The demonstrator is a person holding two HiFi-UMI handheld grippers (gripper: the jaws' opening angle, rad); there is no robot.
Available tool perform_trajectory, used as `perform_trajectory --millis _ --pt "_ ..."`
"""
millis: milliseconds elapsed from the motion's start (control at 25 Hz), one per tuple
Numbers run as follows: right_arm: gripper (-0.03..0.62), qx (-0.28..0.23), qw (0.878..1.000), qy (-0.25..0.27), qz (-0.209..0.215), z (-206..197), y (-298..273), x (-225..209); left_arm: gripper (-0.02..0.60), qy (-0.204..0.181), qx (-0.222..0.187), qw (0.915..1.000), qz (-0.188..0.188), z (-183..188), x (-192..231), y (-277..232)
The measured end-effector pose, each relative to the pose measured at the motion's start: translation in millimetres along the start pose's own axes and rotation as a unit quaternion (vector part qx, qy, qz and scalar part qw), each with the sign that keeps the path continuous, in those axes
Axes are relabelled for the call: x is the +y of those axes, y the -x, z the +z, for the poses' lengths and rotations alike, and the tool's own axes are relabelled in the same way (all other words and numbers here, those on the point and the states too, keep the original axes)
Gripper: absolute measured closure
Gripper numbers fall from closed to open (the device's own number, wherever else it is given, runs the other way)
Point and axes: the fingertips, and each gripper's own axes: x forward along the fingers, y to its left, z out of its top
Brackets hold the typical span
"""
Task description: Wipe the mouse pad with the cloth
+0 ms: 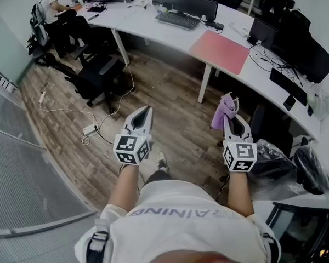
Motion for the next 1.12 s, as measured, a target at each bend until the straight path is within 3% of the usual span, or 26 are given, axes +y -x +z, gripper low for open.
perform_trajectory --millis 480,720,1120 --pt "0.511 -0.001 1.0 -0.008 0.017 2.5 -44.9 17.7 0.551 0.008 -0.001 0.9999 0.01 2.9 39.5 -9.3" --pt "0.51 0.006 1.0 0.001 0.021 10.7 -96.0 25.8 0.549 0.015 -0.002 0.9995 0.027 3.4 84.9 -33.0" --pt "0.509 0.012 1.0 0.012 0.015 40.3 -198.5 46.8 0.549 0.029 -0.007 0.9995 0.006 16.1 170.5 -91.0"
